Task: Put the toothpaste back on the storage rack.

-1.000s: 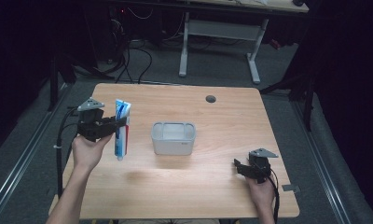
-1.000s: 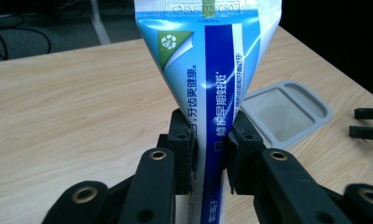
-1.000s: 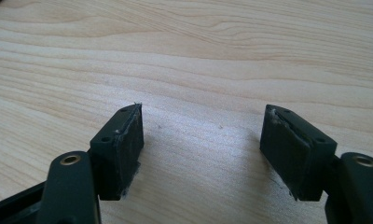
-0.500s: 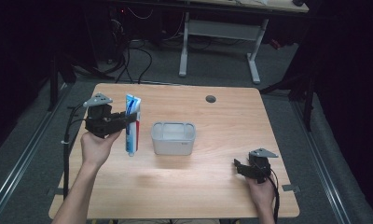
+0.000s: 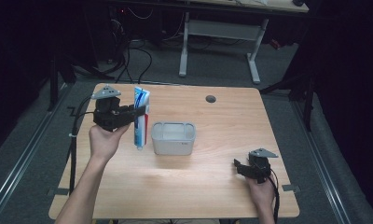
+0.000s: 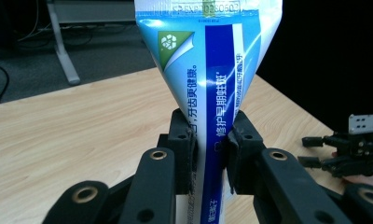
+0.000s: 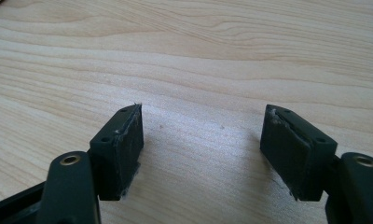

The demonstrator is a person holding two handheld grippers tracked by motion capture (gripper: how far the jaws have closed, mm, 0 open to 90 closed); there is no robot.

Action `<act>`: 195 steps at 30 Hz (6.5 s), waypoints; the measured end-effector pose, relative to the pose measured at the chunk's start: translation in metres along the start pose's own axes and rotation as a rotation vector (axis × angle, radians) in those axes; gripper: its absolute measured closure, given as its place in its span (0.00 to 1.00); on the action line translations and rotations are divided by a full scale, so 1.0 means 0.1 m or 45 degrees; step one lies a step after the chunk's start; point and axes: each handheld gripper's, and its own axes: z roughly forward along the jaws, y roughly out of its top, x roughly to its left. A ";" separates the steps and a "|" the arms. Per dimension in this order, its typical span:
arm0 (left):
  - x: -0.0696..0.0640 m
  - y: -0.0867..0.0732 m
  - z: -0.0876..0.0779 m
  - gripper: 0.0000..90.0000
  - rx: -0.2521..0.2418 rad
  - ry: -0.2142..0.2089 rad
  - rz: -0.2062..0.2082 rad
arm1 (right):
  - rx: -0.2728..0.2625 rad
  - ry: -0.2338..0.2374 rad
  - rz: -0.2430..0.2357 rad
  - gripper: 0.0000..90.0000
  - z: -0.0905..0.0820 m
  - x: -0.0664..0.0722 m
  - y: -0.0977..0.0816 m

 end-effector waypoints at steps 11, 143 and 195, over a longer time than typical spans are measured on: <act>-0.09 0.10 0.20 0.83 -0.034 -0.002 0.034 | 0.001 -0.001 0.001 0.33 0.00 0.00 0.00; -0.27 -0.50 1.33 0.73 0.180 0.017 0.148 | 0.000 0.003 -0.003 0.34 0.01 0.00 0.01; 0.05 -0.51 0.68 0.45 0.001 0.163 0.106 | 0.000 0.002 -0.003 0.34 0.01 0.00 0.01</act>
